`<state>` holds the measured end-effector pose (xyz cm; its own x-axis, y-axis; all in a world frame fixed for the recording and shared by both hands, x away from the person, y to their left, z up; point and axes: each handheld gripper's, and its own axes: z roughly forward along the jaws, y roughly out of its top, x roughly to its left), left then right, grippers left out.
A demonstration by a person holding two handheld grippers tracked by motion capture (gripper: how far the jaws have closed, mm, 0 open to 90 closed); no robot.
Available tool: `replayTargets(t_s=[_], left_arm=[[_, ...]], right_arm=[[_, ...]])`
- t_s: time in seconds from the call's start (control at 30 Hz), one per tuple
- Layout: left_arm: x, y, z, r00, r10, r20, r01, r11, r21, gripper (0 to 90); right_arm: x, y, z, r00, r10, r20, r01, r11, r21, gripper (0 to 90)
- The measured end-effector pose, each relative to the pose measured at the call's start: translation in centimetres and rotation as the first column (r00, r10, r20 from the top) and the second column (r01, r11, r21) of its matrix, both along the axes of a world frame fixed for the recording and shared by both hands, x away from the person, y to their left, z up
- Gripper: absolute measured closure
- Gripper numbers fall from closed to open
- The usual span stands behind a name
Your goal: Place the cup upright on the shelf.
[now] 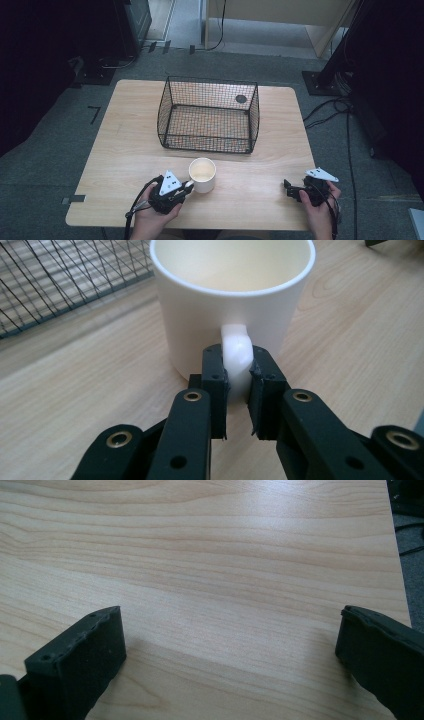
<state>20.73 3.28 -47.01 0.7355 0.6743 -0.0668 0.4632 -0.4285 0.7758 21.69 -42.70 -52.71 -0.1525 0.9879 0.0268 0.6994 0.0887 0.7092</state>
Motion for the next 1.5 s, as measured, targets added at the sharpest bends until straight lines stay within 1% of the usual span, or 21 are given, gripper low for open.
replayTargets(t_s=[0.07,0.23,0.3,0.4,0.47,0.57,0.63,0.67,0.7,0.83,0.9,1.07,1.2,1.3,1.33,1.37,1.47,1.5], left_arm=[[0.0,0.0,0.2,0.9998,-0.01,0.016,0.009,0.9999,0.006,81.1],[0.1,0.0,0.6,0.9995,-0.01,0.029,0.009,0.9999,0.006,81.1],[0.1,0.0,0.8,0.9993,-0.006,0.036,0.006,1.0,-0.001,81.2],[0.2,0.2,1.3,0.999,0.003,0.044,-0.002,0.9997,-0.024,81.2],[0.3,0.3,1.9,0.9989,0.005,0.046,-0.004,0.9992,-0.039,81.2],[0.5,0.4,2.7,0.9981,0.007,0.06,-0.004,0.9987,-0.051,81.2],[0.7,0.4,3.4,0.9974,0.01,0.072,-0.005,0.9978,-0.066,81.2],[0.9,0.4,4.0,0.9962,0.01,0.086,-0.004,0.9975,-0.071,81.2],[0.9,0.4,4.0,0.9962,0.01,0.086,-0.004,0.9975,-0.071,81.2],[1.3,0.4,5.1,0.993,0.012,0.117,-0.003,0.9971,-0.076,81.2],[1.5,0.4,5.6,0.9917,0.014,0.128,-0.003,0.9964,-0.085,81.2],[2.0,0.3,6.8,0.9867,0.022,0.161,-0.003,0.9935,-0.114,81.2],[2.3,0.2,7.5,0.9812,0.034,0.19,-0.007,0.9893,-0.146,81.2],[2.5,0.2,8.0,0.9736,0.046,0.224,-0.008,0.9858,-0.168,81.2],[2.6,0.2,8.1,0.9717,0.048,0.231,-0.006,0.9836,-0.18,81.2],[2.8,0.2,8.3,0.9685,0.056,0.243,-0.008,0.9809,-0.194,81.2],[3.2,0.1,8.6,0.9616,0.074,0.264,-0.02,0.9789,-0.203,81.1],[3.4,0.0,8.8,0.9604,0.078,0.268,-0.021,0.9779,-0.208,81.1]], right_arm=[[0.0,0.0,0.0,1.0,0.0,0.0,0.0,1.0,0.0,0.0],[0.0,0.0,0.0,1.0,0.0,0.0,0.0,1.0,0.0,0.0],[0.0,0.0,0.0,1.0,0.0,0.0,0.0,1.0,0.0,0.0],[0.0,0.0,0.0,1.0,0.0,0.0,0.0,1.0,0.0,0.0],[0.0,0.0,0.0,1.0,0.0,0.0,0.0,1.0,0.0,0.0],[0.0,0.0,0.0,1.0,0.0,0.0,0.0,1.0,0.0,0.0],[0.0,0.0,0.0,1.0,0.0,0.0,0.0,1.0,0.0,0.0],[0.0,0.0,0.0,1.0,0.0,0.0,0.0,1.0,0.0,0.0],[0.0,0.0,0.0,1.0,0.0,0.0,0.0,1.0,0.0,0.0],[0.0,0.0,0.0,1.0,0.0,0.0,0.0,1.0,0.0,0.0],[0.0,0.0,0.0,1.0,0.0,0.0,0.0,1.0,0.0,0.0],[0.0,0.0,0.0,1.0,0.001,0.001,-0.001,1.0,-0.001,0.0],[0.0,0.0,0.0,1.0,0.0,0.0,0.0,1.0,0.0,0.0],[0.0,0.0,0.0,1.0,0.0,0.001,0.0,1.0,0.0,0.0],[0.0,0.0,0.0,1.0,0.0,0.001,0.0,1.0,0.0,0.0],[0.0,0.0,0.0,1.0,0.0,0.0,0.0,1.0,0.001,0.0],[0.0,0.0,0.0,1.0,0.0,0.0,0.0,1.0,0.001,0.0],[0.0,0.0,0.0,1.0,-0.001,0.0,0.001,1.0,0.001,0.0]])
